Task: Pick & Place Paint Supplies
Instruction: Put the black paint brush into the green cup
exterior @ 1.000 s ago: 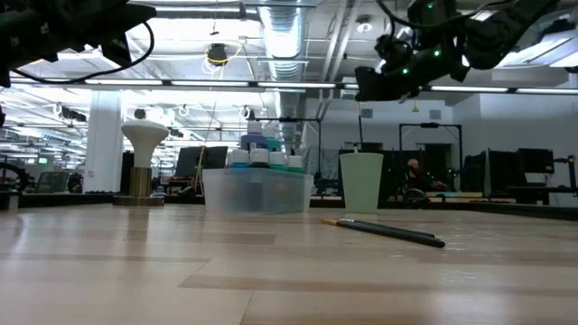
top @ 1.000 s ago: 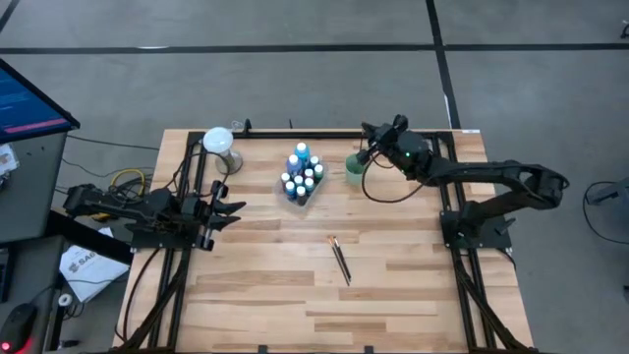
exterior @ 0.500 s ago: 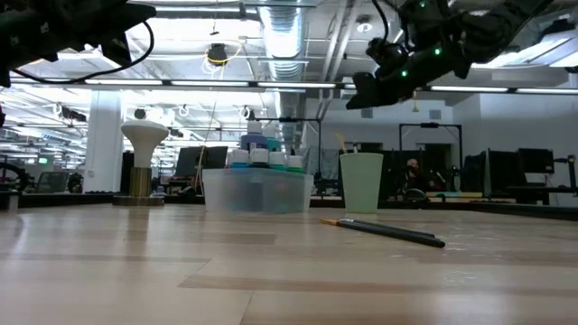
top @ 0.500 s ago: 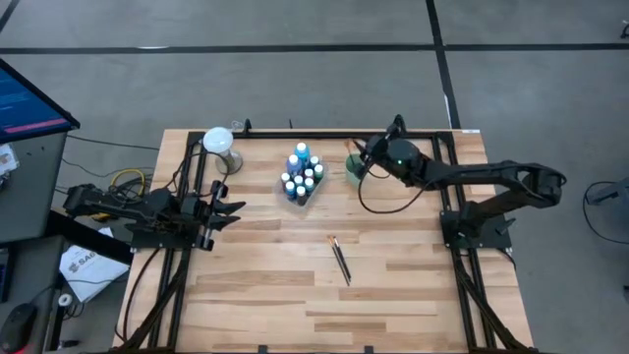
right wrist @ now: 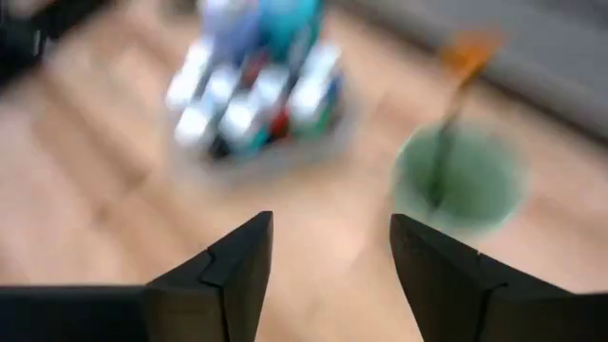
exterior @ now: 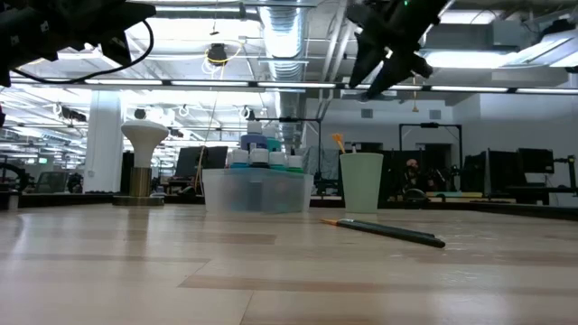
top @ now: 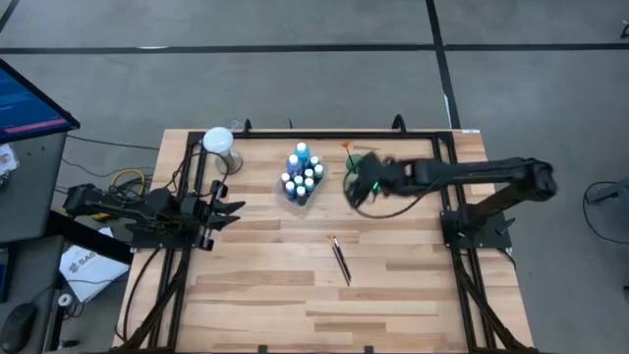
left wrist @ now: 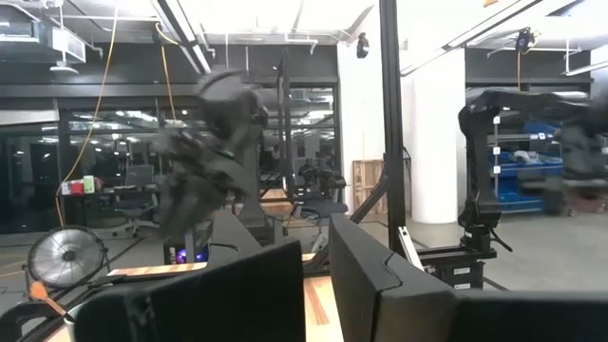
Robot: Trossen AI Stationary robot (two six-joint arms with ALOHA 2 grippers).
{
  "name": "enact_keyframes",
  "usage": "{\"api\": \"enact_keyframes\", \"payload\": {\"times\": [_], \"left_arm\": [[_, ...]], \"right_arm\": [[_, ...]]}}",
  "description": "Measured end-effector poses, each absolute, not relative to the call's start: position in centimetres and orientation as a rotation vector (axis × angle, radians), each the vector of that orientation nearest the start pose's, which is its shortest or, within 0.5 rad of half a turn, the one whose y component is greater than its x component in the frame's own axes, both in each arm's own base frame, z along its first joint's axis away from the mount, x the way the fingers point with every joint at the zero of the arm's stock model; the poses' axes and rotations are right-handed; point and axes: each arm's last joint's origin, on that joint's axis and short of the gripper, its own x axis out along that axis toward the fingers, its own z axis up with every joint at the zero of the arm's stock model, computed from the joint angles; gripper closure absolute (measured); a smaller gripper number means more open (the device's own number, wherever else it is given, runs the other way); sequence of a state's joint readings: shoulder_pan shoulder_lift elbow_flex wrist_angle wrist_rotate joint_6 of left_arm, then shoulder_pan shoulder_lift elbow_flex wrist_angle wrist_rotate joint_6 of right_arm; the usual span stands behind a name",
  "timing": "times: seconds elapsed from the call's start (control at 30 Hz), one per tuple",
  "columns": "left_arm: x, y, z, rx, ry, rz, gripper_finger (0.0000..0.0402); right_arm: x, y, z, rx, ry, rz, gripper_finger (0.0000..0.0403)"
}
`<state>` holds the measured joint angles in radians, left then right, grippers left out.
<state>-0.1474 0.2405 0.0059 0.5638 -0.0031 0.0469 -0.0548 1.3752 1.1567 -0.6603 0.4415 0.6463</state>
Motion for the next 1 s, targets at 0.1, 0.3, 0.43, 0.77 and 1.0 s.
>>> {"api": "enact_keyframes", "payload": {"times": [0.1,0.3,0.43,0.77,1.0], "left_arm": [[10.6,-1.6,19.9,0.022,-0.333,-0.135,0.0401],[10.6,-1.6,20.0,0.021,-0.337,-0.135,0.0401],[10.6,-1.6,20.0,0.021,-0.338,-0.135,0.0401],[10.6,-1.6,20.0,0.021,-0.339,-0.135,0.0401],[10.6,-1.6,20.0,0.021,-0.339,-0.135,0.0401]], "right_arm": [[29.9,-0.1,28.2,0.515,0.783,-0.7,0.02],[33.5,3.1,23.0,0.629,0.974,-0.748,0.0192],[35.2,3.4,20.2,0.643,1.07,-0.771,0.0172],[37.3,3.9,16.4,0.621,1.162,-0.789,0.018],[37.8,5.7,14.0,0.629,1.211,-0.758,0.0183]]}}
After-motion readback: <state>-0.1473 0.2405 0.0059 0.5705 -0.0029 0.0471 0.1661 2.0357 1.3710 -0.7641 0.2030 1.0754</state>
